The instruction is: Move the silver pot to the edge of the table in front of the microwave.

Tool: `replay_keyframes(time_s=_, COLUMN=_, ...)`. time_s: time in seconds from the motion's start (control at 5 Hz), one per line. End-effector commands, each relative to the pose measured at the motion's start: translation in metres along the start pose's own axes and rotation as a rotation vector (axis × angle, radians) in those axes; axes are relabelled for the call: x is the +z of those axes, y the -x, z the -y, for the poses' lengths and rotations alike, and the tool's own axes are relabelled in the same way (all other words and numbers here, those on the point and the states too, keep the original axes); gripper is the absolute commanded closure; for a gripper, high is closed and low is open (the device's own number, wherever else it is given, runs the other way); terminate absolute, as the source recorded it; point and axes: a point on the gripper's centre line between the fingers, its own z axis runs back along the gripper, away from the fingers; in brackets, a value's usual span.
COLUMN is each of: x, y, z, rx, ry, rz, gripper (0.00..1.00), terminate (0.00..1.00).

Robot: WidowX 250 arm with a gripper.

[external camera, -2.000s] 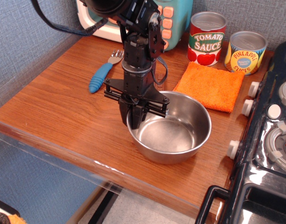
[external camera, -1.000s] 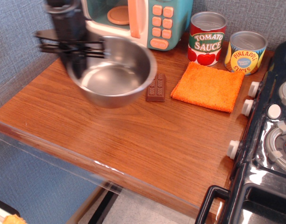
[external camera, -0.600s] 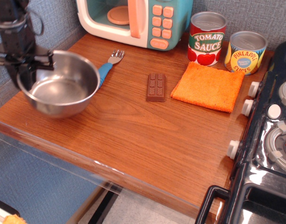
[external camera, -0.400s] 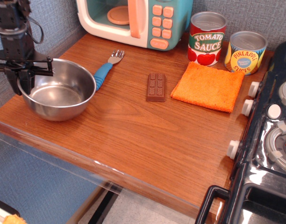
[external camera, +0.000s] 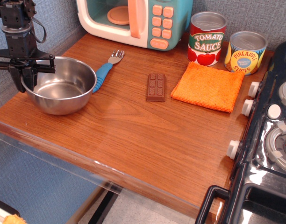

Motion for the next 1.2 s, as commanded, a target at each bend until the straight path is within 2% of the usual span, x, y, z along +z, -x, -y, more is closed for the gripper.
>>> replay_keyframes(time_s=0.0, x=0.027, y=0.008, z=-0.012, rx=-0.005, ry=-0.001, rz=0.067, gripper=0.0, terminate=0.0)
replay_keyframes(time_s=0.2, x=0.044, y=0.008, z=-0.002, rx=-0.09, ry=0.041, rz=0.127, gripper=0.0, terminate=0.0)
replay_keyframes(time_s=0.4, x=0.068, y=0.007, z=0.024, rx=-0.262, ry=0.096, rz=0.207, gripper=0.0, terminate=0.0)
replay_keyframes(time_s=0.6, x=0.078, y=0.009, z=0.055, rx=-0.365, ry=0.115, rz=0.205, gripper=0.0, terminate=0.0)
replay_keyframes(time_s=0.8, x=0.073, y=0.008, z=0.07, rx=-0.41, ry=0.114, rz=0.185, gripper=0.0, terminate=0.0)
replay_keyframes(time_s=1.0, x=0.073, y=0.008, z=0.076, rx=-0.434, ry=0.126, rz=0.189, gripper=0.0, terminate=0.0)
